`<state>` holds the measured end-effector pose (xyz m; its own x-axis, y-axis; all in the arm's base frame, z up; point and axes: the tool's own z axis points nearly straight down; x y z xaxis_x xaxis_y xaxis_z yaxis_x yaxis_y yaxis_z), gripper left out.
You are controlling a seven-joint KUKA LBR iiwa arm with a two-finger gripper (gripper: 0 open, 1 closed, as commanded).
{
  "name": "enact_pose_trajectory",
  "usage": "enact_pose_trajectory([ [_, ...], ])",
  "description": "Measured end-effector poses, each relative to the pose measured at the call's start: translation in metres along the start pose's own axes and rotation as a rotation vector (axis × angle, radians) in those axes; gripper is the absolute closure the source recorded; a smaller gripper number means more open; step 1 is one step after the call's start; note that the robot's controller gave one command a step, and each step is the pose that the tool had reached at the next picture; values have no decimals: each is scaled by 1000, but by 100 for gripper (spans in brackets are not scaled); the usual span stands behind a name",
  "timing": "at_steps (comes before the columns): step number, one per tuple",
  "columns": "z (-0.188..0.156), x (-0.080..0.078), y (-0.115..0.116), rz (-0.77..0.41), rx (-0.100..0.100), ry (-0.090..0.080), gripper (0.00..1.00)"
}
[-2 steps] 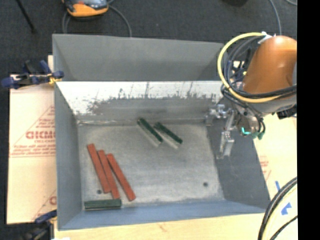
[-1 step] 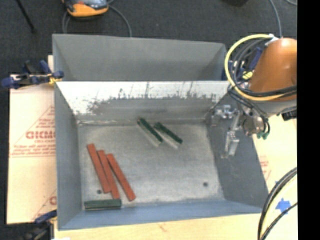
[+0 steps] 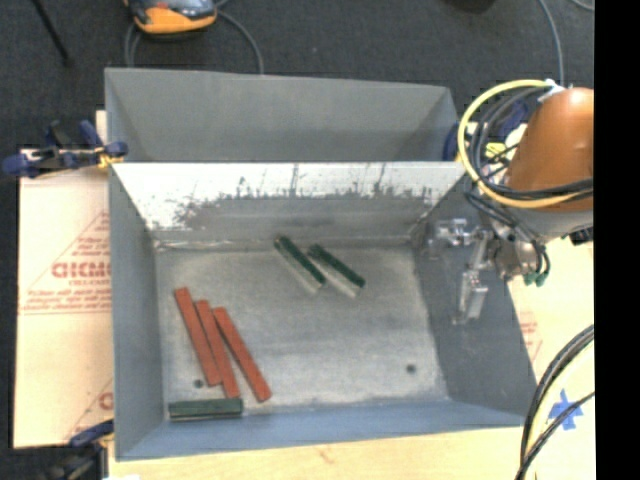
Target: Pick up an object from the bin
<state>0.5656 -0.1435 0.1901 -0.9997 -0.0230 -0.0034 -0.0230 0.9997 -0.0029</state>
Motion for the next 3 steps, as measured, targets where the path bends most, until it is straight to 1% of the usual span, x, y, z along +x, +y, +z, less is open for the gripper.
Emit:
enact_pose_trajectory([
  [1, 38, -43, 34, 31, 0, -8, 0],
  [2, 92, -38, 44, -29, -2, -3, 0],
  [3, 107, -44, 54, 168, -3, 1, 0],
])
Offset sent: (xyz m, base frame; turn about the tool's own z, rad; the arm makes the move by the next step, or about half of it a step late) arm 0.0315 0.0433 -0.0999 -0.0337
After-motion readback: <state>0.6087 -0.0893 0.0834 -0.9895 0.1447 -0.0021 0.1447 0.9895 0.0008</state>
